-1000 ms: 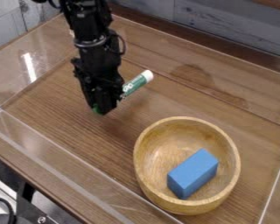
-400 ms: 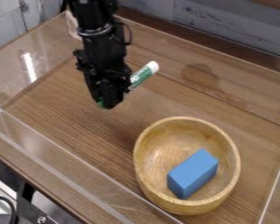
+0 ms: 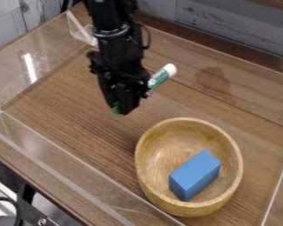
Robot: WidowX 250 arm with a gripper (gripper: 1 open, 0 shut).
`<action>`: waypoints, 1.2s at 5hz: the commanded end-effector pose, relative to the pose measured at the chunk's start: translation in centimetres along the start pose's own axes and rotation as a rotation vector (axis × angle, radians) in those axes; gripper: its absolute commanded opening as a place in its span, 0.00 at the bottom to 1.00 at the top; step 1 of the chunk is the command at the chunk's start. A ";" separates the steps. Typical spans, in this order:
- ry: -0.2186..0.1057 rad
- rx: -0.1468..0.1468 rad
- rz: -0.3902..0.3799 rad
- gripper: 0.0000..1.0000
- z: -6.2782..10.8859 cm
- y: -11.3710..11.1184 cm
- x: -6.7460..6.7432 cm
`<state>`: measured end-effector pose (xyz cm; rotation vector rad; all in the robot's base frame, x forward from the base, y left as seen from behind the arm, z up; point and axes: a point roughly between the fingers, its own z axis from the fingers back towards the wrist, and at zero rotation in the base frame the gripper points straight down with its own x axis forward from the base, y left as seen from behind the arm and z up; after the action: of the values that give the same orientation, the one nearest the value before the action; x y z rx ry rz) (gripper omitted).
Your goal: Put the green marker in the brown bowl
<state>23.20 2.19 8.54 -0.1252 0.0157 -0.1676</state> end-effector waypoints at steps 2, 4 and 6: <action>-0.048 0.010 -0.031 0.00 1.3 -2.8 0.1; -0.052 0.008 -0.025 0.00 1.5 -3.6 0.1; -0.052 0.008 -0.016 0.00 1.5 -4.4 0.0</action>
<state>22.02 -1.85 9.38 -0.1255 0.0171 -0.1738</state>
